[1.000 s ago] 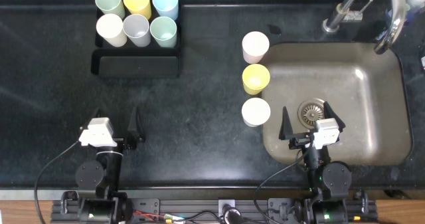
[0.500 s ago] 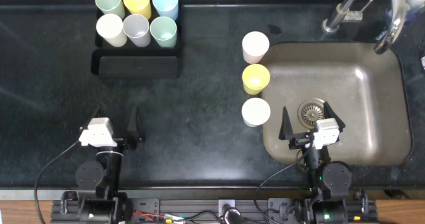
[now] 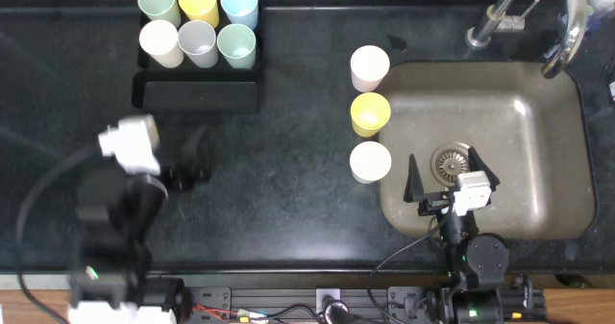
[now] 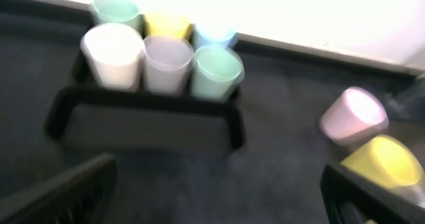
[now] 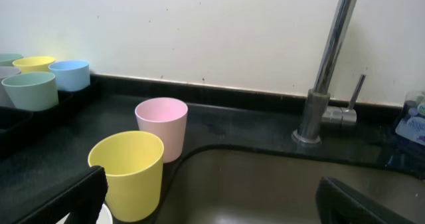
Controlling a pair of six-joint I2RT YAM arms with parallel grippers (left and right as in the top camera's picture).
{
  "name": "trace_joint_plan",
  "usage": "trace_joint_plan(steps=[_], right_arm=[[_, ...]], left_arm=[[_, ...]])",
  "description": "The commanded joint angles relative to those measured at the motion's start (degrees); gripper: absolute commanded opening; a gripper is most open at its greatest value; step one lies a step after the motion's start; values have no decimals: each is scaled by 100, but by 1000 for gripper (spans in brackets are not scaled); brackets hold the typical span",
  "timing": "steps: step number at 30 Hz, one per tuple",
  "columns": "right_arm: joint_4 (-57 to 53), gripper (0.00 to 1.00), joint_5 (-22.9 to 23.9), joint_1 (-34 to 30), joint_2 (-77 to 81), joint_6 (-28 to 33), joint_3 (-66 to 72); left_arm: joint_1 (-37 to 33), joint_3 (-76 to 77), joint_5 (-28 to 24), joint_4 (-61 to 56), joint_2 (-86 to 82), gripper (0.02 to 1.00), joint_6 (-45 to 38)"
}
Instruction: Store Cups
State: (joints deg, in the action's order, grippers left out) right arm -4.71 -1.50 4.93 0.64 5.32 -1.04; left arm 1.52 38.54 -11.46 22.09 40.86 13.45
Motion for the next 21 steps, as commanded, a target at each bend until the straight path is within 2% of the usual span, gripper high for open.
trace_joint_plan(steps=[1,5,9,14,21], right_arm=[[28,996,-13,31,-39,-20,76],[28,998,-13,31,-39,-17,76],[28,996,-13,31,-39,-20,76],[28,996,-13,31,-39,-17,76],[28,996,-13,31,-39,-20,76]], left_arm=[[293,2743,-826,1456,2188,1000,52],[931,5069,-776,2830,3950,1000,20],[1744,6559,-509,3383,5278,998,35],[2450,6959,184,3377,6063,1000,472],[2924,6959,682,3021,6804,998,831]])
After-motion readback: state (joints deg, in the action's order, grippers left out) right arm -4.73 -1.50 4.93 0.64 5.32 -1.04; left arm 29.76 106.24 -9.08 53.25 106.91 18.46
